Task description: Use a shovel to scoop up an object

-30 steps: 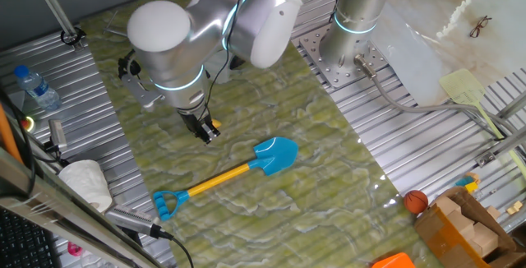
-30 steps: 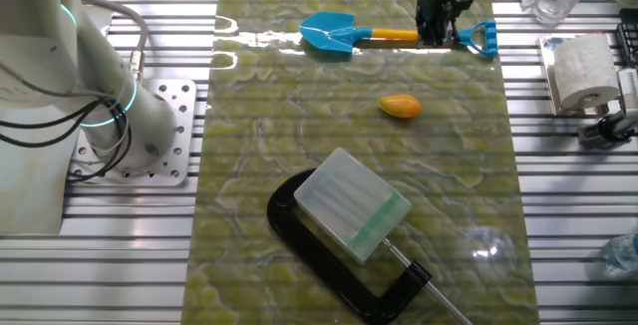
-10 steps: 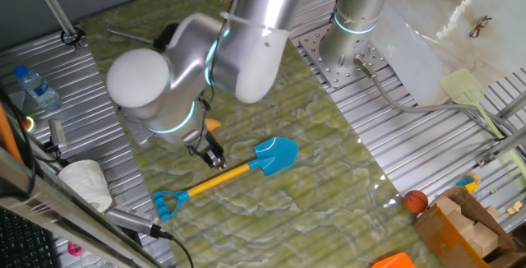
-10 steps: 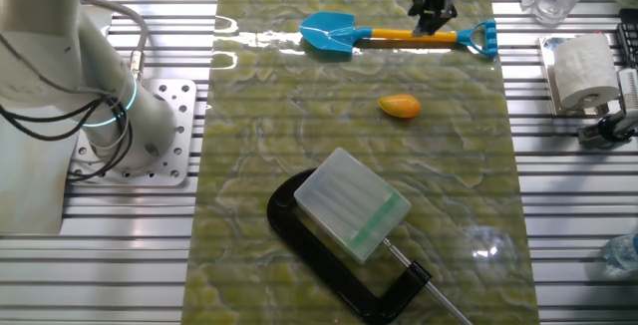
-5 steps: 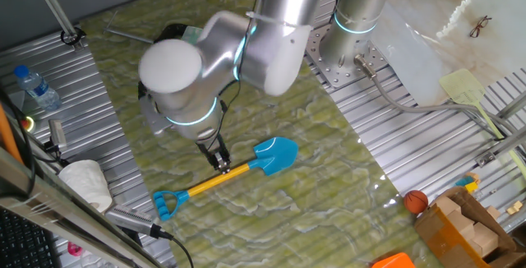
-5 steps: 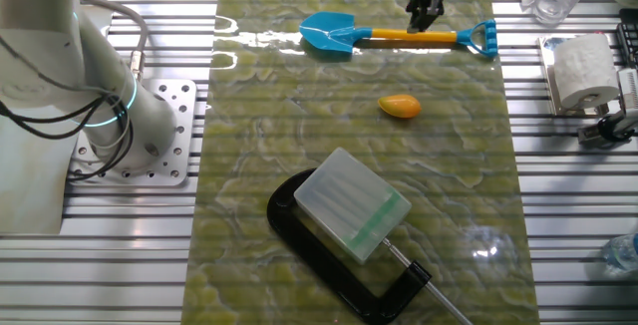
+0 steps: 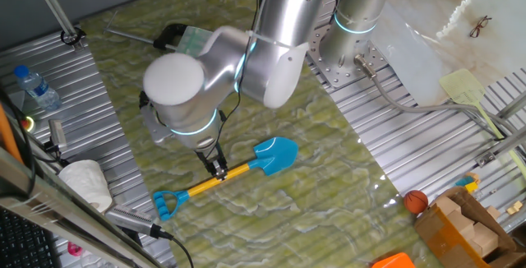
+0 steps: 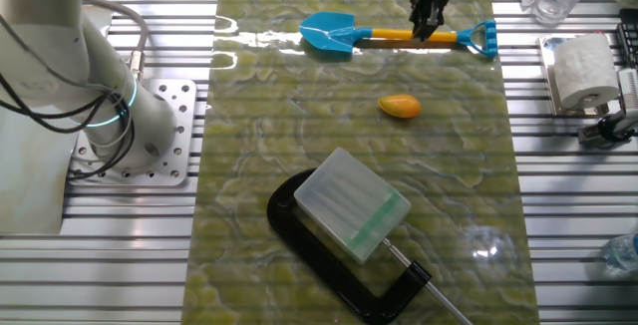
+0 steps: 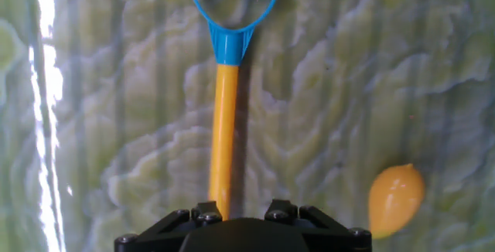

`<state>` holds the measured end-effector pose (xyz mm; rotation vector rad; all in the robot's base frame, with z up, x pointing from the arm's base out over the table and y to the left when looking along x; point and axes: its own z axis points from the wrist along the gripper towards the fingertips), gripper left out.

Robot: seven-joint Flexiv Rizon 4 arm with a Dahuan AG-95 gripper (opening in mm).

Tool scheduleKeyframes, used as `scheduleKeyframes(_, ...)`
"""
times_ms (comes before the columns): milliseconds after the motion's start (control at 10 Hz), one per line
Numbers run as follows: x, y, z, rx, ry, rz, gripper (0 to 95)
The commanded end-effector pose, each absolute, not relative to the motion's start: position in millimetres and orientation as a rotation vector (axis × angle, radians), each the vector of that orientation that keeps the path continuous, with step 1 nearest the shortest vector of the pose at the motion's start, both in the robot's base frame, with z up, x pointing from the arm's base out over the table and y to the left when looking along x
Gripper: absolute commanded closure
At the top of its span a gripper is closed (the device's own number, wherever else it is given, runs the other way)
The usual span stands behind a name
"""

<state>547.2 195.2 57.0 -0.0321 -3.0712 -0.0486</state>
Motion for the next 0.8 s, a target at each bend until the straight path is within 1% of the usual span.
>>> scheduleKeyframes(100, 553, 199, 51, -0.051, -3.069, -0.053, 57.0)
scheduleKeyframes(500, 565, 210, 54, -0.063, -3.073, -0.054, 57.0)
scheduleKeyframes(800, 566, 210, 44, -0.058, -3.087, -0.044, 57.0)
